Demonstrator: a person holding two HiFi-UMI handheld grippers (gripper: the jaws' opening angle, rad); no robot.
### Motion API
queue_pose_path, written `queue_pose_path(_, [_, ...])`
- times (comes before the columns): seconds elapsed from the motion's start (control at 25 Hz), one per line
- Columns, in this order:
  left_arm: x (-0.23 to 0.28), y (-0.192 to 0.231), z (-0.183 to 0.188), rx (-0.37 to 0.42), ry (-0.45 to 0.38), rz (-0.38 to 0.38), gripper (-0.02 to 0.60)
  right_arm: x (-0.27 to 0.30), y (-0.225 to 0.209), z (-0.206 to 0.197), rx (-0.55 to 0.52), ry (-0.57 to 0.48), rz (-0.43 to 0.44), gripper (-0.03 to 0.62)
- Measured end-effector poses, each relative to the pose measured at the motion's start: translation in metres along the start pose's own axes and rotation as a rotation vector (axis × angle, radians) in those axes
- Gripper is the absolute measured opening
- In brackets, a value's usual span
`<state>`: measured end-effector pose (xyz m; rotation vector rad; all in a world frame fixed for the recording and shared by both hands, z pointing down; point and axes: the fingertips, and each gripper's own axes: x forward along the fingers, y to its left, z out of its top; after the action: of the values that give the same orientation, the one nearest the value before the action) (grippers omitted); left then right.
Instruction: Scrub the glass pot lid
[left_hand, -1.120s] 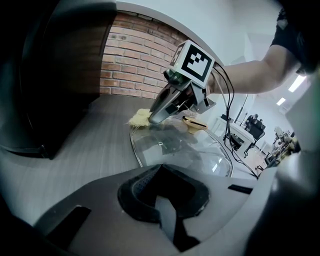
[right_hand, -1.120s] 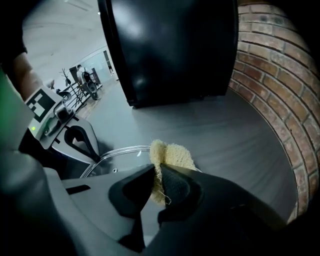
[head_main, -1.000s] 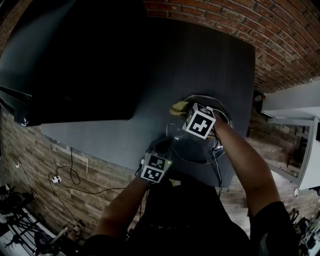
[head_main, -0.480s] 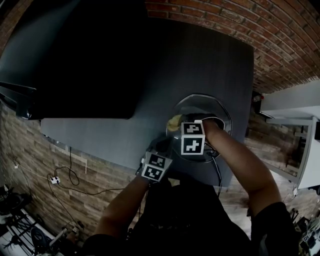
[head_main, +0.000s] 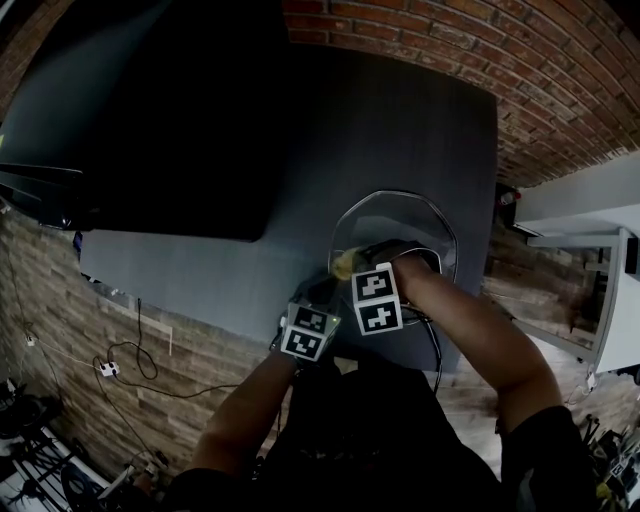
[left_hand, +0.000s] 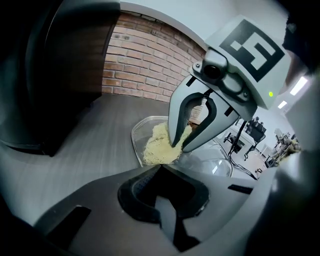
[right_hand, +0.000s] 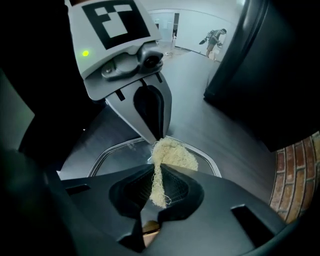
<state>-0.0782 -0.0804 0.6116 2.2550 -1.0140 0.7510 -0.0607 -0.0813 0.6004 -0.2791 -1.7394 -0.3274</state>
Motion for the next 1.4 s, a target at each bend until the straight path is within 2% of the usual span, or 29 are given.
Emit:
queue_pose_path(0.28, [0.000,-0.001,-0.001,-0.013,0.002,-0.007,0.032,-0.008,0.014,-0.003,-0.030,0.012,0.044,0.043])
queue_pose_path(0.44, [0.000,-0.001,0.000,-0.019,-0.001,-0.007,0.032,-0.007,0.005,-0.009,-0.007,0.009,0.040,0.043])
queue_pose_path(0.88, [0.000,0.000,0.000,-0.031,-0.003,0.007,0.032,-0.005,-0.049,-0.029,0.213,-0.040,0.041,0.043])
queue_pose_path(1.2, [0.000,0.001,0.001,-0.031,-0.005,0.013,0.032,-0.017,-0.067,-0.078,0.446,-0.084,-0.006,0.041])
queue_pose_path(1.4, [-0.001,0.003,0.000,-0.020,-0.003,0.014,0.032,-0.023,-0.061,-0.112,0.592,-0.120,-0.023,0.041])
